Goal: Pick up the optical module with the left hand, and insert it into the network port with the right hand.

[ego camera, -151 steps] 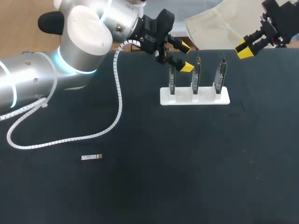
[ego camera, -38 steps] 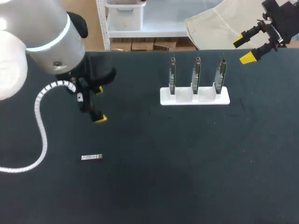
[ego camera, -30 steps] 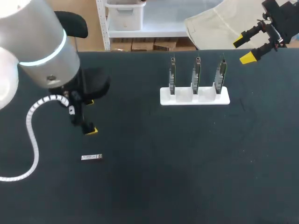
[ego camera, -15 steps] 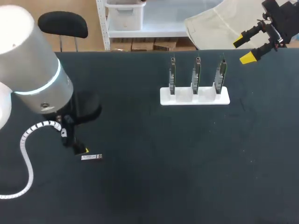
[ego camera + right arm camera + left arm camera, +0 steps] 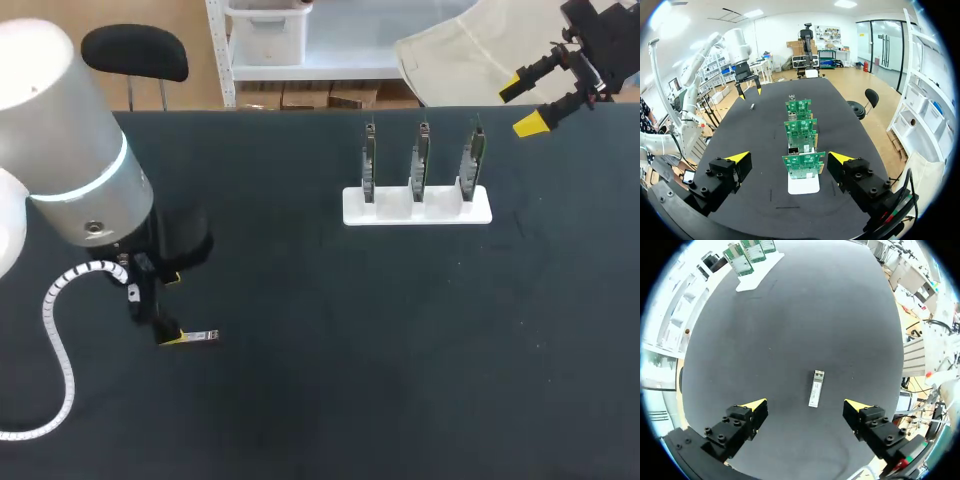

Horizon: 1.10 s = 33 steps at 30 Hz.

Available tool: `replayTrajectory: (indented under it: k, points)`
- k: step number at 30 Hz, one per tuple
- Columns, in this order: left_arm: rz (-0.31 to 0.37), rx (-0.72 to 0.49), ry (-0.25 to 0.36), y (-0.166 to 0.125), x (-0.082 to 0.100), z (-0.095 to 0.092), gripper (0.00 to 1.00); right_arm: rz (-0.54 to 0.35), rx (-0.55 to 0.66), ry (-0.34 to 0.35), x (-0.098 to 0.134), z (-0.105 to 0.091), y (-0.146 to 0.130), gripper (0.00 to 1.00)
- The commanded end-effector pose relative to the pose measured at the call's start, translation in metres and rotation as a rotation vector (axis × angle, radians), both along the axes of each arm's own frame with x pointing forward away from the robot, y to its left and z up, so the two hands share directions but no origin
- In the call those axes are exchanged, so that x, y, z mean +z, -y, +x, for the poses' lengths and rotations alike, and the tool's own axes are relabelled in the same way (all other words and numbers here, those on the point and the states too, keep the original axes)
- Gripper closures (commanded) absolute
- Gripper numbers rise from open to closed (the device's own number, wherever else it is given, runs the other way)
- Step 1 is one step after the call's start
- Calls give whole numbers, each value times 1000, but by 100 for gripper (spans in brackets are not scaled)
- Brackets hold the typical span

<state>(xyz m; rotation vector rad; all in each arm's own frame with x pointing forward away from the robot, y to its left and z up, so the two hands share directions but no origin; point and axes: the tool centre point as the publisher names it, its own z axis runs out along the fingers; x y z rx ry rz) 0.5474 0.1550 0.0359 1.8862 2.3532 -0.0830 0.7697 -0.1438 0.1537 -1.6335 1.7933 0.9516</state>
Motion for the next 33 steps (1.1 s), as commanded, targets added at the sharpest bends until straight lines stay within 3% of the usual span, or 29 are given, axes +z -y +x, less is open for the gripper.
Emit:
replayTrajectory:
  k: [1,13,33]
  points:
    - [4,-6,-17,1,-5,3,0,0,1,0,0,1,0,0]
    - [17,21,-104,-8,-29,-11,0,0,1,0,0,1,0,0]
    - [10,-2,-81,-7,-34,-12,0,0,1,0,0,1,0,0]
